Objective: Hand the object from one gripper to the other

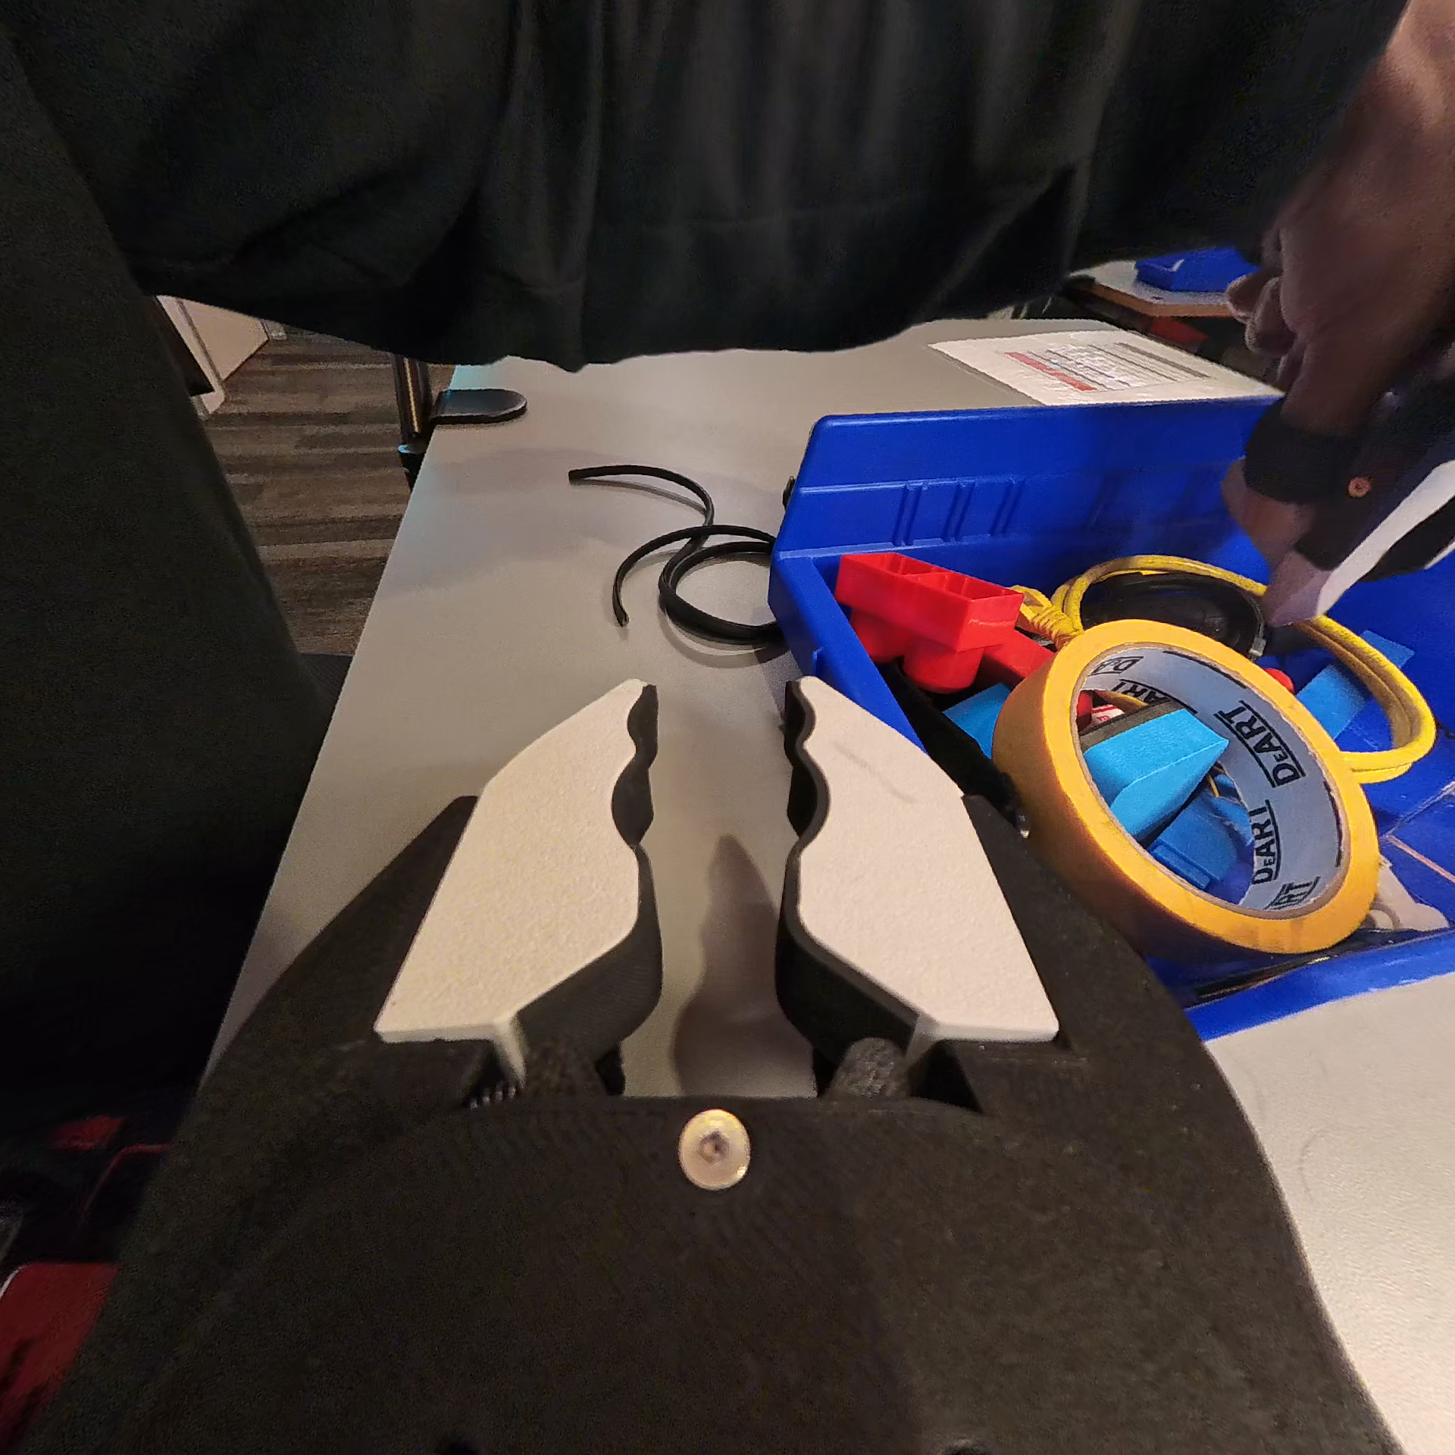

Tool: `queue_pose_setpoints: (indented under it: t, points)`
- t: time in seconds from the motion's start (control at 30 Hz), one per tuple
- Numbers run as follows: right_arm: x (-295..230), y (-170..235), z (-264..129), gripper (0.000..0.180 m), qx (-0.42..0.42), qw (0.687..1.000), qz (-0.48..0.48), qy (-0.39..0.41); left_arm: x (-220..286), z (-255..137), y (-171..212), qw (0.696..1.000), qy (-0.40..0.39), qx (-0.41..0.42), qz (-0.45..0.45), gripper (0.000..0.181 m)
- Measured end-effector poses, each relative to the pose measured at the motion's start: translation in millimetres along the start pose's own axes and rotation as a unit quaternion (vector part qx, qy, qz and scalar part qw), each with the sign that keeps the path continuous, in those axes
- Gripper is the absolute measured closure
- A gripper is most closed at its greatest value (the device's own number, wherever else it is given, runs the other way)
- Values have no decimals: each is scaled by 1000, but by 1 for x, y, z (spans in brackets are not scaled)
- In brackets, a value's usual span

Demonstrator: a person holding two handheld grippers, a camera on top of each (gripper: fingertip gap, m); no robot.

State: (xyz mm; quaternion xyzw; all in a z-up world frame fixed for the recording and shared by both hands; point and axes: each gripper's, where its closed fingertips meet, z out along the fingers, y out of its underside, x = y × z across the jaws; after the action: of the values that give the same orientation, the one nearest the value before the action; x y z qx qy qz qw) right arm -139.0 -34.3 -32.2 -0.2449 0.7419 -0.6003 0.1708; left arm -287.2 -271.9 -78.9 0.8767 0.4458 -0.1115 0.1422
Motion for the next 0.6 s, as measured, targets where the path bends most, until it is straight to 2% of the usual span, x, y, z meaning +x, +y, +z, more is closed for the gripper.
queue_pose_setpoints:
  t: [0.1,0.2,0.27,0.6]
  points:
    - [1,0,0,149,-1,1000,0,1,2,11,2,999,14,-38,16,139]
    - [1,0,-1,150,0,1000,1,3,6,17,-2,999,34,-34,19,159]
    - [0,0,0,150,-1,1000,0,1,1,16,-2,999,14,-33,20,174]
    - [0,0,0,150,0,1000,-1,1,-23,-21,-43,993,-51,103,18,174]
